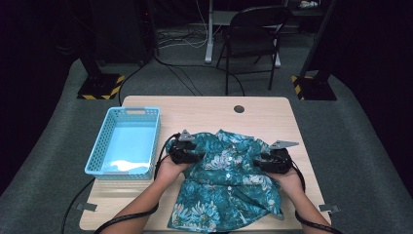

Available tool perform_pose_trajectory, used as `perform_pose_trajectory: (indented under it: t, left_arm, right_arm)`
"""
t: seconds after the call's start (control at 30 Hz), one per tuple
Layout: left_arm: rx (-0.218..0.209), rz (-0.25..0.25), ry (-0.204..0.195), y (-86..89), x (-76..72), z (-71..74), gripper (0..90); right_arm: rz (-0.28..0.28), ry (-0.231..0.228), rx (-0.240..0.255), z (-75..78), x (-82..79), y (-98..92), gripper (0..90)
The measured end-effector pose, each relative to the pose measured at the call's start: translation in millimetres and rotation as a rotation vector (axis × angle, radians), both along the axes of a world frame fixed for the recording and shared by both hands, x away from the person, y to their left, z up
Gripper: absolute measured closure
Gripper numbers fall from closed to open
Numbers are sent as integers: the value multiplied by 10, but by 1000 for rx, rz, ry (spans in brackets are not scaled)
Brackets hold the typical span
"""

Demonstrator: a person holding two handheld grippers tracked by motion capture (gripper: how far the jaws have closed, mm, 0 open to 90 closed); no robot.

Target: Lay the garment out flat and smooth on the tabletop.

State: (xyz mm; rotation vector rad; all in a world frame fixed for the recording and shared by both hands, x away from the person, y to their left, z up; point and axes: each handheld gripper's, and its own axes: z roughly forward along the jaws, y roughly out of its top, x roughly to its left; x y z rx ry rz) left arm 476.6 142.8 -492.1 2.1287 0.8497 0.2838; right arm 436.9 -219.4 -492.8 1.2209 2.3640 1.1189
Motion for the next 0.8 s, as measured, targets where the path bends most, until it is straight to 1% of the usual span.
perform_pose_trajectory:
  t: [0.03, 0.07, 0.1, 0.13, 0.17, 0.23, 0.27, 0.33, 0.4, 0.5, 0.53, 0.63, 0.7, 0.8]
  left_arm:
    - [3, 0, 2, -9, 8, -12, 417]
    - [6, -2, 5, -18, 17, -26, 417]
    - [7, 1, 7, -27, 20, -37, 417]
    - [17, 1, 9, -38, 31, -55, 417]
    - [21, 5, 12, -48, 38, -71, 418]
    - [35, 6, 16, -62, 53, -101, 426]
    - [39, 8, 18, -68, 58, -114, 426]
    - [48, 9, 19, -76, 61, -137, 427]
    - [70, 6, 16, -79, 62, -162, 435]
    - [78, 11, 24, -75, 62, -202, 446]
    - [82, 12, 26, -73, 63, -215, 450]
    - [89, 18, 17, -70, 58, -227, 453]
    - [95, 21, 13, -75, 55, -228, 453]
    - [100, 26, 2, -82, 45, -234, 454]
  right_arm:
    - [13, 14, -1, -19, 1, 6, 527]
    - [24, 31, -2, -38, 3, 9, 531]
    - [27, 47, -7, -59, 6, 13, 540]
    - [30, 57, -13, -74, 8, 15, 552]
    - [32, 69, -25, -99, 9, 18, 562]
    - [32, 80, -54, -134, 6, 24, 599]
    - [30, 81, -71, -149, 1, 27, 619]
    - [26, 67, -82, -158, -12, 22, 669]
    - [24, 60, -101, -155, -26, 14, 746]
    - [27, 45, -108, -162, -55, -14, 857]
    - [25, 41, -109, -164, -63, -25, 868]
    - [12, 34, -123, -159, -81, -62, 874]
    - [-2, 32, -132, -155, -92, -100, 875]
    - [-36, 36, -133, -152, -109, -178, 874]
